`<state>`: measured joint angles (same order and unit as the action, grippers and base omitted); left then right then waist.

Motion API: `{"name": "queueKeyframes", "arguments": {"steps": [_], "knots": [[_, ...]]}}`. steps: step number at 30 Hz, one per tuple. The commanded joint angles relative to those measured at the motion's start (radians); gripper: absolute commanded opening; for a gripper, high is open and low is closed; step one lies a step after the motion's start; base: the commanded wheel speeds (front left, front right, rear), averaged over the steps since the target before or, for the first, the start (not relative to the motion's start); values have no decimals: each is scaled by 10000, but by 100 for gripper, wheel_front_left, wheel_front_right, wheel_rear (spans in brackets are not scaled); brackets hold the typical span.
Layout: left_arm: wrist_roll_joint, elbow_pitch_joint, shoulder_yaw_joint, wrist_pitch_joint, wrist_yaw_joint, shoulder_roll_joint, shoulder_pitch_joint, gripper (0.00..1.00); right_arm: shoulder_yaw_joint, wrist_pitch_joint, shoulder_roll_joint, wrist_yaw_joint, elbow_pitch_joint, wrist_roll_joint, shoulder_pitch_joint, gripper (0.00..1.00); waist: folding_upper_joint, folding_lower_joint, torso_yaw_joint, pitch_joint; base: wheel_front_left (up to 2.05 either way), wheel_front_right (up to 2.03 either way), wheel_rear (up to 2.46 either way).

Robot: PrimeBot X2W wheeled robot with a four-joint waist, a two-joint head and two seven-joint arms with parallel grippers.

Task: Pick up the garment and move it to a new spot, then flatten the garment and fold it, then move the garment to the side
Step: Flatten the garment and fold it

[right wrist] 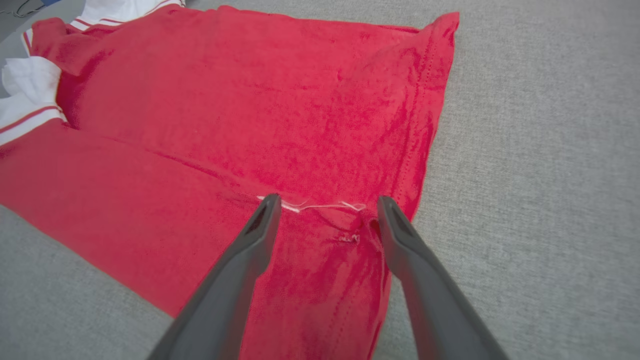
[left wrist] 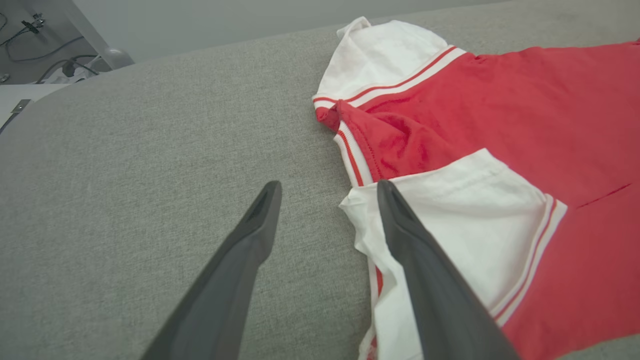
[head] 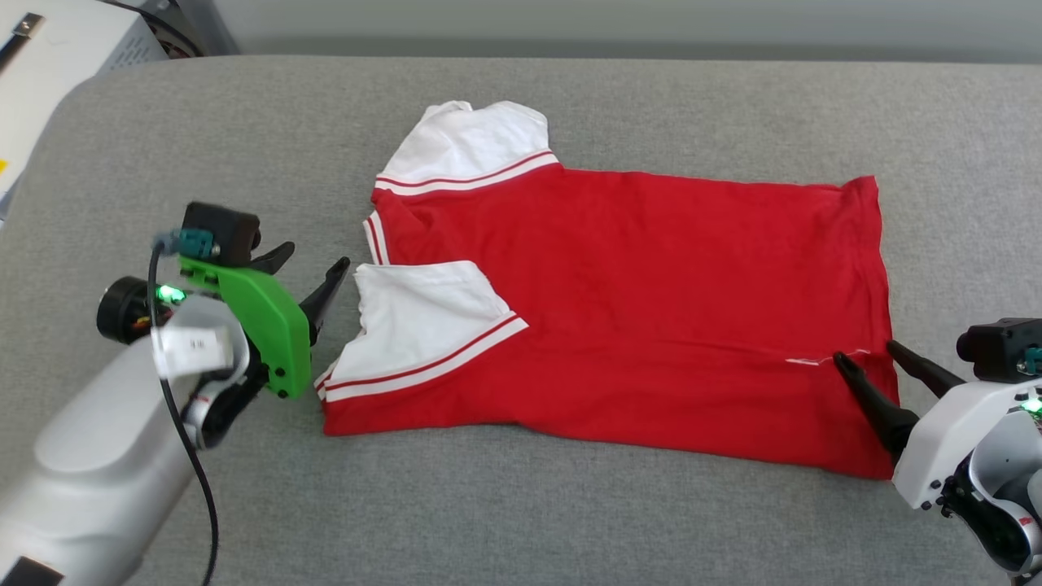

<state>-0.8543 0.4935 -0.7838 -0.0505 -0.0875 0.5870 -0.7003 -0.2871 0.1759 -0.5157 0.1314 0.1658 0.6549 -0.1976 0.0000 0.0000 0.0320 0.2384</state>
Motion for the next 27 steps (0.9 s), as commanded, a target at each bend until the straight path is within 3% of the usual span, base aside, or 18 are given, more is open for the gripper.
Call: {"name": "queueKeyframes", "arguments": {"steps": [1,8,12,17,23,27], "knots": [[-289,-244,-47,-725,-92,213,-287,100,78,33,-35,-7,-86,29,111,100,0,0,224,-290,0,0,0],[-1786,-1415,-479,-4870,-202,806,-901,100,169,308,-10,-7,-251,-37,53,100,0,0,213,-278,0,0,0],[-2059,-1694,-907,-6381,-90,962,-979,100,109,479,15,-7,-302,-10,-26,100,0,0,76,-167,0,0,0],[-2087,-1526,-1302,-7093,82,968,-757,100,13,635,73,-7,-362,-3,-151,100,0,0,-171,105,0,0,0],[-2105,-794,-1535,-7037,204,787,-272,100,-120,655,138,-7,-403,-20,-417,100,0,0,-495,468,0,0,0],[-2116,-316,-1776,-6973,62,628,77,100,-134,645,144,-7,-391,-4,-576,100,0,0,-615,516,0,0,0]]}}
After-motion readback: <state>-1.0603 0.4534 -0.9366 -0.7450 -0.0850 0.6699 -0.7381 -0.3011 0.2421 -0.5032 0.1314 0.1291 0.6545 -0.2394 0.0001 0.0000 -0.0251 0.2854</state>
